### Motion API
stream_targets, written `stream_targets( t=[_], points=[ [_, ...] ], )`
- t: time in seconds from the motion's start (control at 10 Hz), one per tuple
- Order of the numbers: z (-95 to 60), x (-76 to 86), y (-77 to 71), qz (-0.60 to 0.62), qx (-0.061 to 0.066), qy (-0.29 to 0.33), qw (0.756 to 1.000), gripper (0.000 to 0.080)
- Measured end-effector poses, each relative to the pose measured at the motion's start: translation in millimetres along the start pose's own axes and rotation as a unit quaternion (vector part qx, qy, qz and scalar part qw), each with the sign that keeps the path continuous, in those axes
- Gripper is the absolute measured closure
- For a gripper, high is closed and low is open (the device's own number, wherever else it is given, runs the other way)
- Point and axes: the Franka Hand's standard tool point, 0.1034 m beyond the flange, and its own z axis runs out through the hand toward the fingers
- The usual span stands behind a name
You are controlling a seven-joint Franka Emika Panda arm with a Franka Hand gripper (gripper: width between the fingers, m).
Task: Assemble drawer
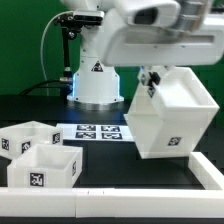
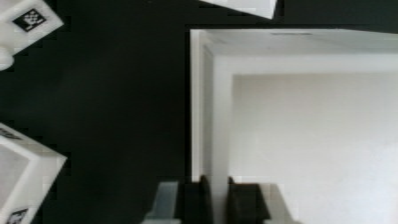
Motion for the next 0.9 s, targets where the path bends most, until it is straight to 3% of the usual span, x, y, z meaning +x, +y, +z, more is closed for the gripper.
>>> stream_targets(
  t=[0.2,0.4,0.8,0.9],
  points=[
    [2.4,5.8,21.1,-0.003,-0.003,0.082,0.997,0.0764],
    [9.3,4.1,24.7,0.014,-0.004,0.154,0.988,0.0764],
    [12.9,5.8,24.8,0.018,-0.001,0.150,0.988,0.0764],
    [8.3,16.9,25.4,0.078,0.028,0.135,0.987,0.0764]
  ],
)
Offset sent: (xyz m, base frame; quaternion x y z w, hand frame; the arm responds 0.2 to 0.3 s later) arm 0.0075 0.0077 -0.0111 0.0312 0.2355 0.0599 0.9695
